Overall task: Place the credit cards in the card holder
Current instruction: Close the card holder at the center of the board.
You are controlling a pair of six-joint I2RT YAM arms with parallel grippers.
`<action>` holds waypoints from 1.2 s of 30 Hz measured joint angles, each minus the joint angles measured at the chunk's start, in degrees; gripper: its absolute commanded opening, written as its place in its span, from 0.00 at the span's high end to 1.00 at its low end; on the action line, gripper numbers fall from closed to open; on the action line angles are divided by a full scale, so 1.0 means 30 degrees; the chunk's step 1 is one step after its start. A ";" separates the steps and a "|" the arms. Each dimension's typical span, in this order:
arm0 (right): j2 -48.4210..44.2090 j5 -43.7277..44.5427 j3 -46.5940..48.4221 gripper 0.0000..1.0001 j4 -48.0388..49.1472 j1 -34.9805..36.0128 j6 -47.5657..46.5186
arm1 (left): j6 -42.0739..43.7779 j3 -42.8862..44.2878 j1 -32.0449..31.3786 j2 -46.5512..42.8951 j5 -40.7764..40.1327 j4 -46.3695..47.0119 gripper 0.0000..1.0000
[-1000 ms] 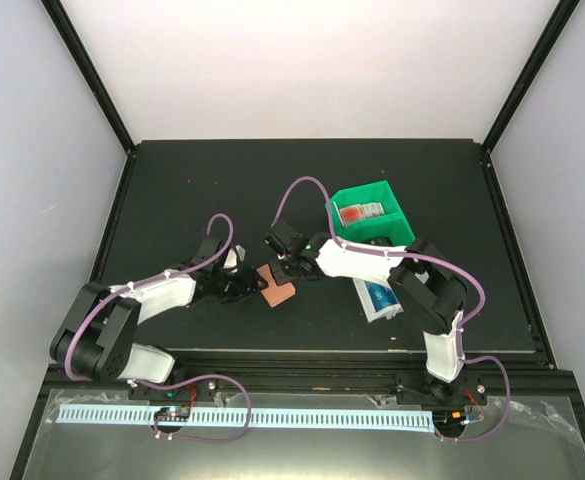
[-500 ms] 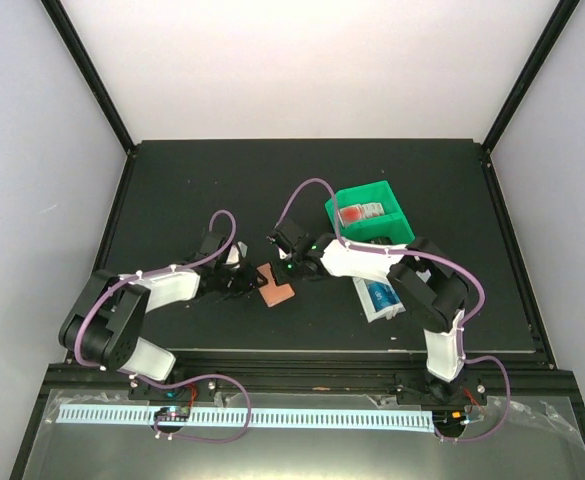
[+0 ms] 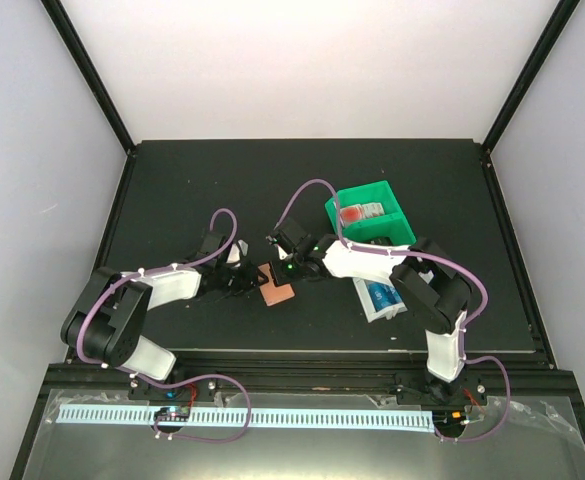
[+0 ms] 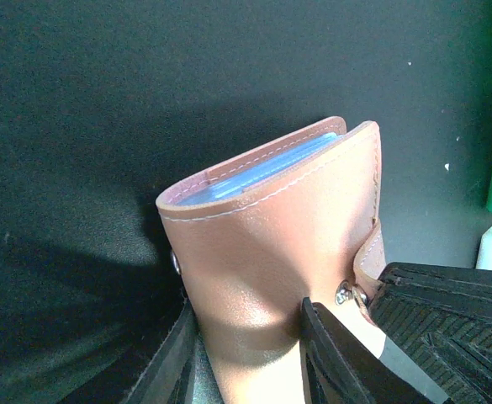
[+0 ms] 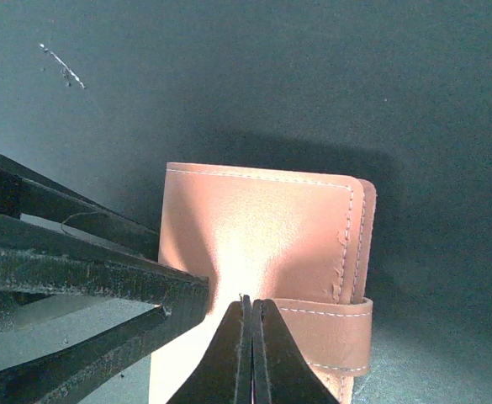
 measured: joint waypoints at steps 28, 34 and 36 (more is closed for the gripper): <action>0.0255 -0.0124 0.0029 0.99 -0.0153 -0.0015 -0.0022 | 0.0015 0.0000 0.0015 0.0095 0.0022 0.0146 0.65; 0.0335 -0.0219 0.0044 0.99 -0.0036 -0.0015 -0.0015 | 0.0015 0.0000 0.0029 0.0117 0.0044 0.0168 0.66; 0.0386 -0.0255 0.0066 0.99 0.0051 -0.0015 -0.0007 | 0.0015 0.0000 0.0029 0.0160 0.0066 0.0175 0.66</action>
